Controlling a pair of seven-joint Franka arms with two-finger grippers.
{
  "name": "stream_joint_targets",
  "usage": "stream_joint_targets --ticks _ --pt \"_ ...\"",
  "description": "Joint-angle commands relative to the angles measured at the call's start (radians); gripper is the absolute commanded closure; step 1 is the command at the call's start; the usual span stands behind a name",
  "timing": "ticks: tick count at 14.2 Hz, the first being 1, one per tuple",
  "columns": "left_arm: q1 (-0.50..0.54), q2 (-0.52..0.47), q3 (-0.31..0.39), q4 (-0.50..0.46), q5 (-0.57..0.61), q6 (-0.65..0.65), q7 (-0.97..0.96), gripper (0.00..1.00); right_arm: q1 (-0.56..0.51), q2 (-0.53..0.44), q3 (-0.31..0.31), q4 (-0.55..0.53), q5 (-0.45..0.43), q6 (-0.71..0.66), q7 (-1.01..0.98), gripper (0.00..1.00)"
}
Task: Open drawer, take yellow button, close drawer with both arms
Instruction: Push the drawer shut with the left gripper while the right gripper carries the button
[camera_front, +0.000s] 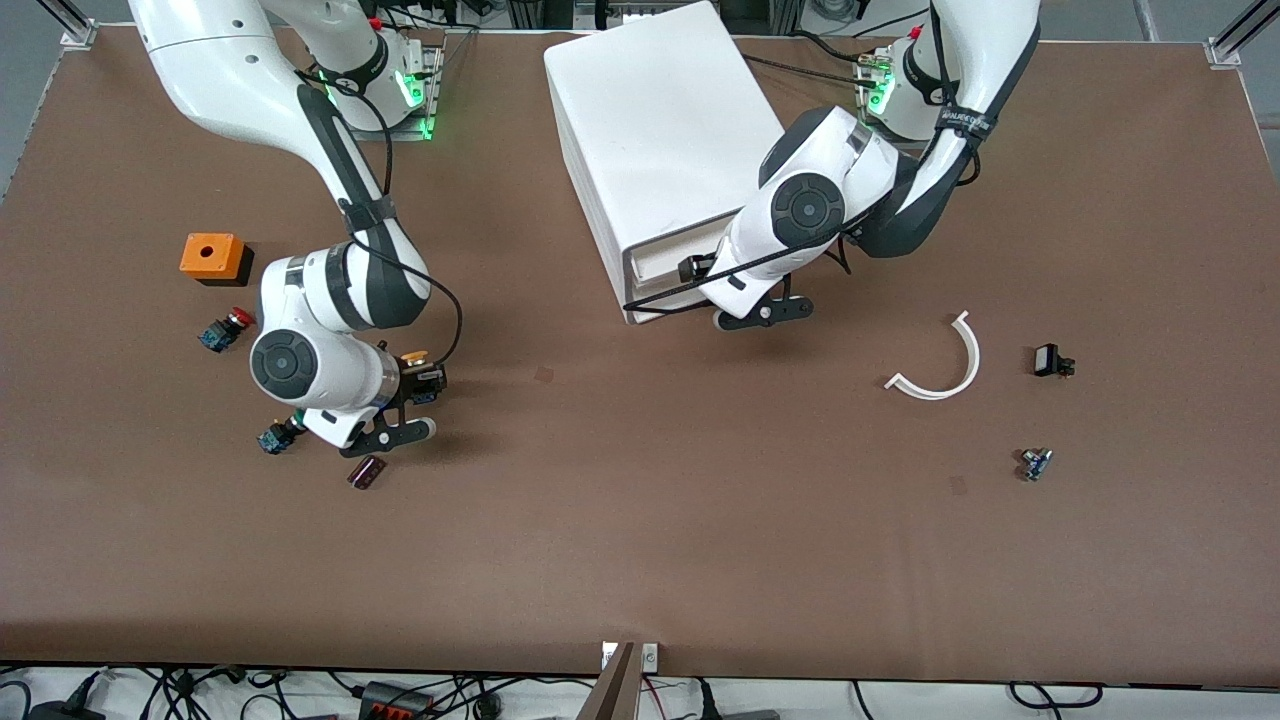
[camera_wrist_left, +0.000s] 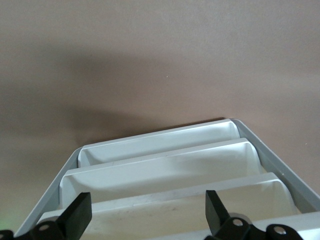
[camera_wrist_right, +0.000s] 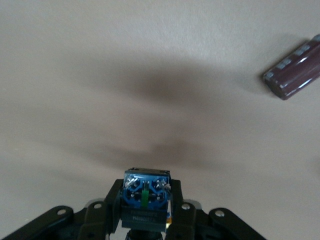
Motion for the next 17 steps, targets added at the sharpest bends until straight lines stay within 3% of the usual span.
stream_joint_targets --ticks 1,11,12,13,14,17 --pt "0.016 -0.046 -0.027 -0.037 -0.024 -0.045 -0.001 0.00 0.006 -0.057 0.009 -0.108 -0.017 0.085 -0.015 1.00" --pt "0.004 -0.030 -0.029 -0.025 -0.035 -0.049 0.013 0.00 0.008 0.015 0.009 -0.109 -0.017 0.188 -0.012 1.00" --pt "0.005 -0.023 -0.029 -0.022 -0.035 -0.048 0.013 0.00 0.009 0.017 0.009 -0.106 -0.015 0.184 -0.009 0.74" --pt "0.010 -0.023 -0.029 -0.017 -0.035 -0.048 0.013 0.00 0.009 0.012 0.009 -0.098 -0.012 0.180 0.008 0.16" --pt "0.014 -0.023 -0.026 -0.002 -0.035 -0.048 0.017 0.00 0.012 0.005 0.009 -0.089 -0.012 0.174 0.039 0.00" --pt "0.066 -0.020 -0.005 0.077 0.010 -0.045 0.024 0.00 0.009 -0.021 0.003 0.031 -0.013 -0.003 0.074 0.00"
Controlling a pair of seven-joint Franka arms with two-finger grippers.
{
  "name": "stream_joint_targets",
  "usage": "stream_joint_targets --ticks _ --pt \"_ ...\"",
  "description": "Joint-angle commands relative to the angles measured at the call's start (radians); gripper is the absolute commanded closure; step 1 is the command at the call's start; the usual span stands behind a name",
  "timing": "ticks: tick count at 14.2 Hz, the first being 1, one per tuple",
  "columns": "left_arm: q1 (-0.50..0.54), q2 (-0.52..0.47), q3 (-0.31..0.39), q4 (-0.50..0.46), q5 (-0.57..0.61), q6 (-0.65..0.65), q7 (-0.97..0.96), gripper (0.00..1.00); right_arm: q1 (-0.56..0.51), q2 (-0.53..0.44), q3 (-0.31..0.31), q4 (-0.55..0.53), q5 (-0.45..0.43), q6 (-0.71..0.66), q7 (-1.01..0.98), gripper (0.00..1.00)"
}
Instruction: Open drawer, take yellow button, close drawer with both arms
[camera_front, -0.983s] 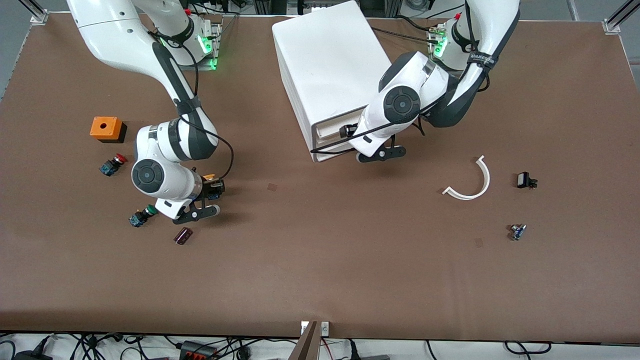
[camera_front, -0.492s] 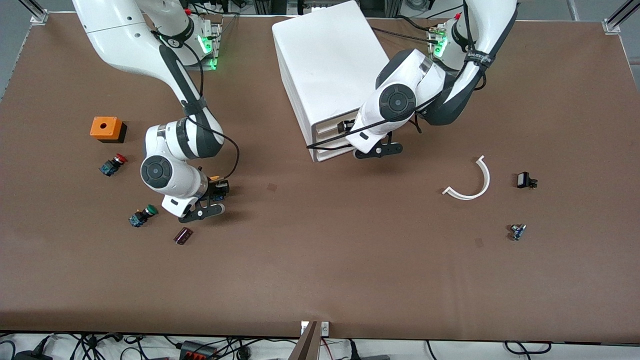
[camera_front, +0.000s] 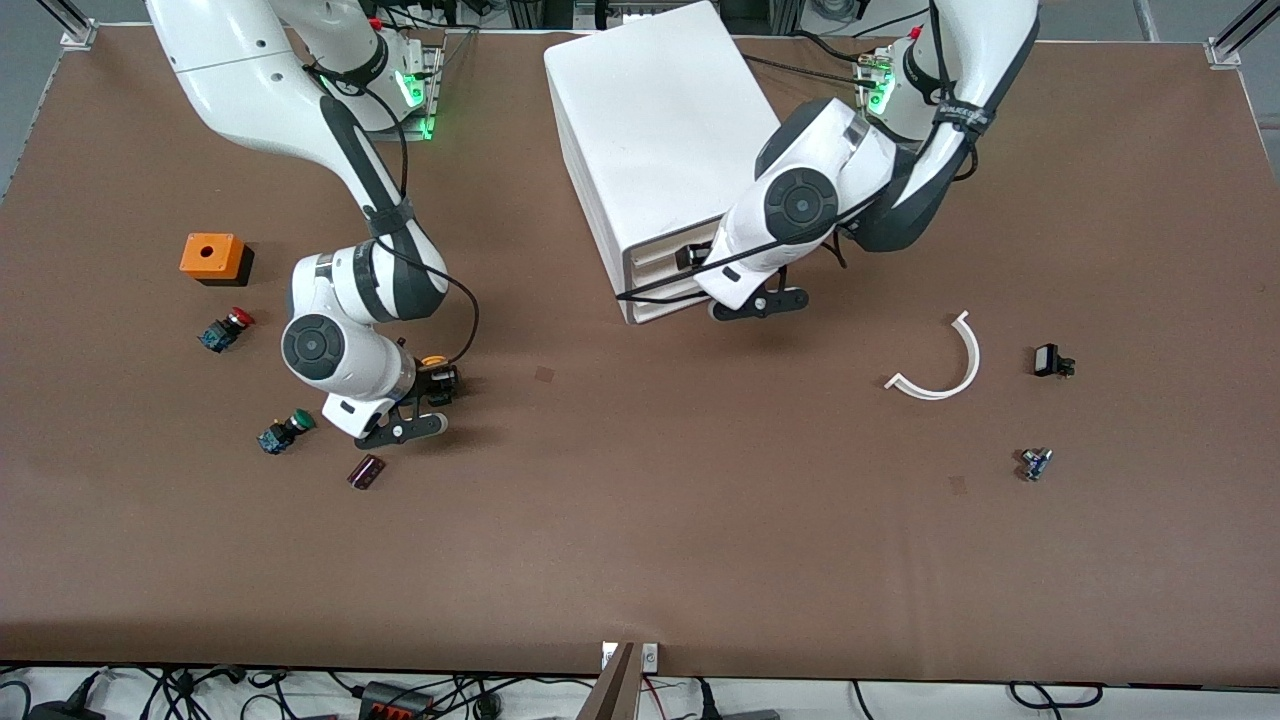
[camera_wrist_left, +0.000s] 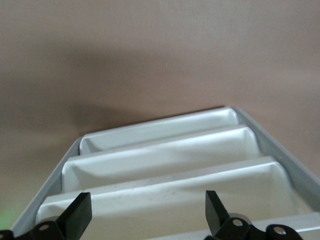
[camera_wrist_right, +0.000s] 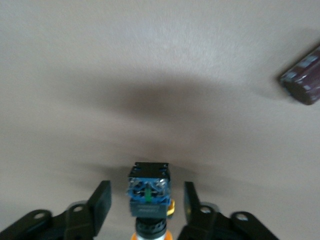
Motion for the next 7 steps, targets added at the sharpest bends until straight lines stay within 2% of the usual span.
stream_joint_targets --ticks 1,4,7 --pt "0.085 -0.015 0.014 0.070 0.070 -0.017 0.065 0.00 -0.010 -0.029 -0.012 0.133 -0.007 -0.186 0.028 0.00" --pt "0.192 -0.019 0.017 0.104 0.156 -0.029 0.294 0.00 -0.005 -0.047 -0.053 0.254 -0.007 -0.330 0.028 0.00" --pt "0.259 -0.019 0.017 0.205 0.245 -0.146 0.449 0.00 -0.014 -0.103 -0.061 0.301 -0.007 -0.390 0.027 0.00"
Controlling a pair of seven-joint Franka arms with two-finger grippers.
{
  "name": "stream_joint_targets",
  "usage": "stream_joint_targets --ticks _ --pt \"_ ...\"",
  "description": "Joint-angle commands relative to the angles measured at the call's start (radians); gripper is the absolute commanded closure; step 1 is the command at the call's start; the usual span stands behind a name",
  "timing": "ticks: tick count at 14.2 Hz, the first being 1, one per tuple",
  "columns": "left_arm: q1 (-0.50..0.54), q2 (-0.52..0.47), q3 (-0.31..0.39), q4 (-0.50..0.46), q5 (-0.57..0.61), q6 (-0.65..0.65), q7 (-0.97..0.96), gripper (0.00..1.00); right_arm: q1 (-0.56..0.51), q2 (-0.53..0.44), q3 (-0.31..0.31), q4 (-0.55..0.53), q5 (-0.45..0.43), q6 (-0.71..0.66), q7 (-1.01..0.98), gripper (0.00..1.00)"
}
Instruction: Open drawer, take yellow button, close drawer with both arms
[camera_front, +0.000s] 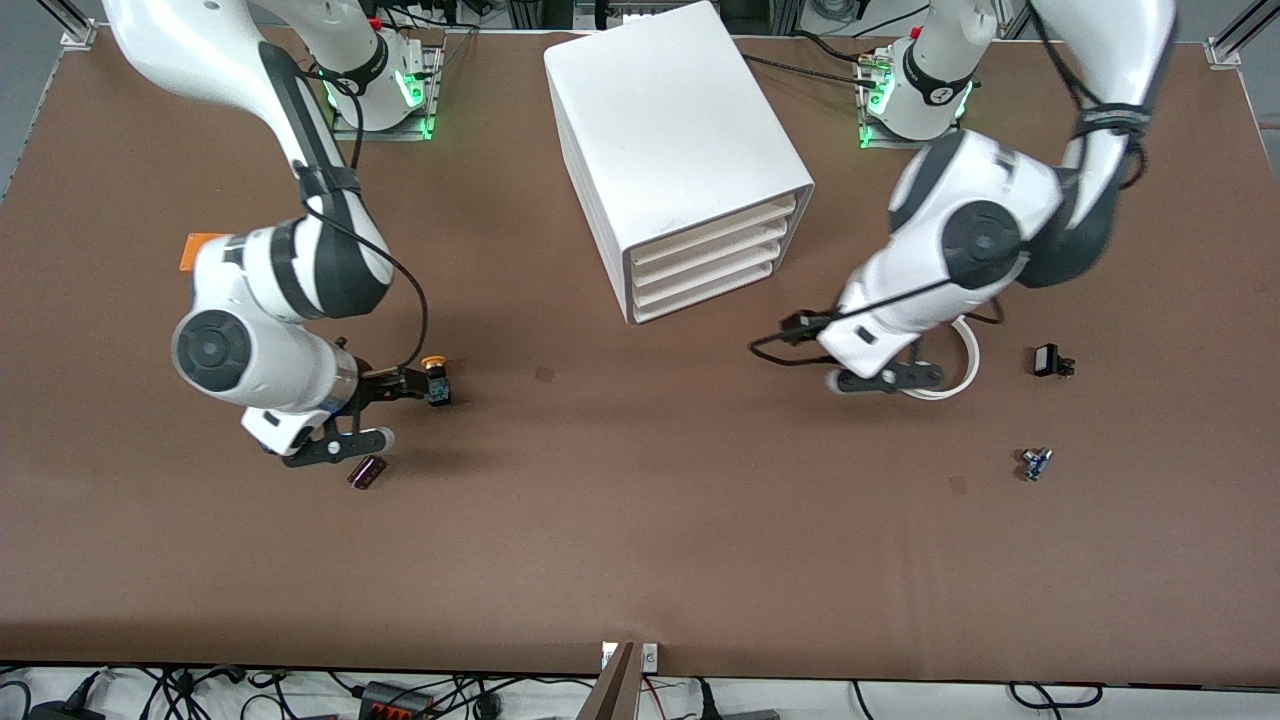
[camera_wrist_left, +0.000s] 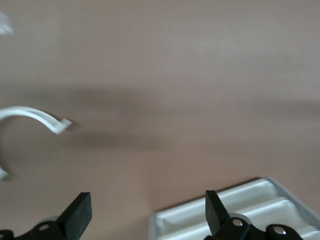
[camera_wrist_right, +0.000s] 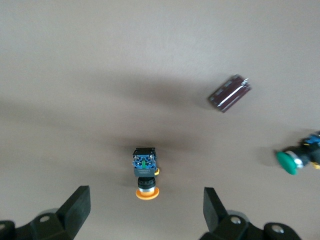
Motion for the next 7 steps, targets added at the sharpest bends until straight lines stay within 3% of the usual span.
stream_joint_targets --ticks 1,4,5,7 --pt "0.041 -0.010 -0.007 0.115 0.089 -0.144 0.146 0.00 -0.002 -0.056 -0.019 0.027 -0.011 -0.068 0.013 0.00" --pt "0.110 -0.022 -0.005 0.235 0.089 -0.334 0.292 0.00 0.002 -0.125 -0.044 0.056 -0.047 -0.165 0.013 0.00" --pt "0.112 -0.054 0.008 0.233 0.088 -0.349 0.342 0.00 -0.002 -0.142 -0.044 0.065 -0.047 -0.196 0.014 0.00" --pt "0.088 -0.129 0.112 0.217 0.074 -0.352 0.448 0.00 -0.005 -0.161 -0.069 0.071 -0.045 -0.223 0.008 0.00"
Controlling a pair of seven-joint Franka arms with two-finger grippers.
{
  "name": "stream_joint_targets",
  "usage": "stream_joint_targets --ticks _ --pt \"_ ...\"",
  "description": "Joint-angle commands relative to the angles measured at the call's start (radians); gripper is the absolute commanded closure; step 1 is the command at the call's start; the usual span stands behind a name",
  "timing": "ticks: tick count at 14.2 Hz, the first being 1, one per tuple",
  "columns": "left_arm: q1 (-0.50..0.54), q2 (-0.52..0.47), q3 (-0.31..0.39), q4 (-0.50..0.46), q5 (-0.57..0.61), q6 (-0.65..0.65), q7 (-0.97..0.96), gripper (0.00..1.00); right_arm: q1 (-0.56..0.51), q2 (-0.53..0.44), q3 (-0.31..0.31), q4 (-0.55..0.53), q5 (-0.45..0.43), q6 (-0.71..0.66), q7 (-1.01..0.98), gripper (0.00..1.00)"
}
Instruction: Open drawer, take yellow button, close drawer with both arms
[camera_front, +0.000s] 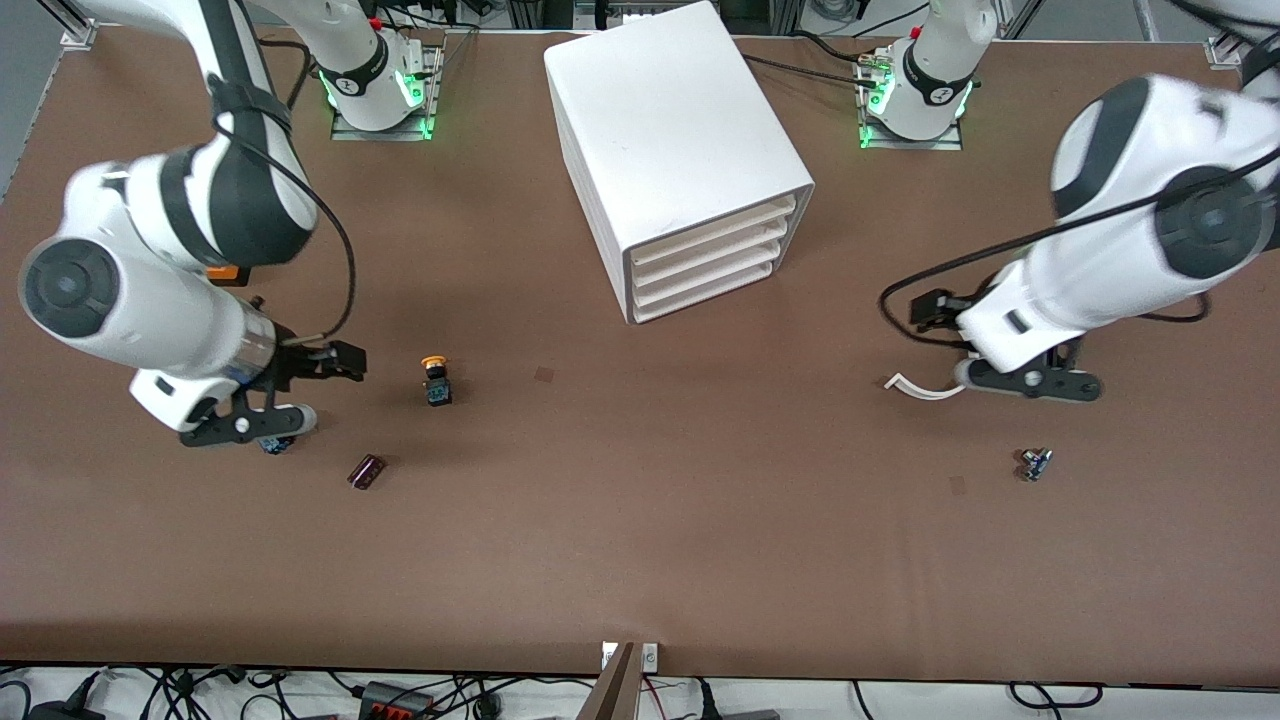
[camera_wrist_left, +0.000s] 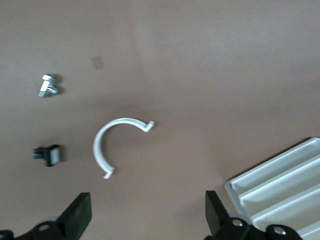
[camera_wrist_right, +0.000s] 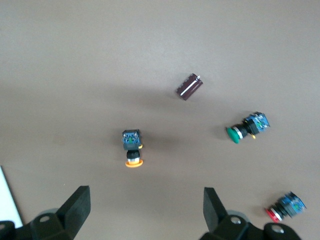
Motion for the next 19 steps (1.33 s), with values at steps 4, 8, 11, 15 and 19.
stream_joint_targets --ticks 4,8,11,15,19 --pt "-0.131 -0.245 0.306 -0.148 -0.090 0.030 0.225 0.00 -0.005 -0.064 -0.092 0.036 -0.006 -0.041 0.004 0.00" --pt "-0.134 -0.379 0.317 -0.355 -0.087 0.170 0.213 0.00 -0.021 -0.064 -0.127 0.066 0.017 -0.049 0.008 0.00" --pt "-0.134 -0.367 0.303 -0.325 -0.084 0.144 0.213 0.00 -0.042 -0.070 -0.127 0.077 0.019 -0.063 0.007 0.00" --pt "-0.136 -0.367 0.302 -0.308 -0.086 0.091 0.213 0.00 -0.178 -0.115 -0.039 0.080 0.019 -0.063 0.008 0.00" --pt "-0.137 -0.347 0.302 -0.288 -0.099 0.038 0.216 0.00 -0.326 -0.150 0.069 0.063 0.008 -0.064 -0.006 0.00"
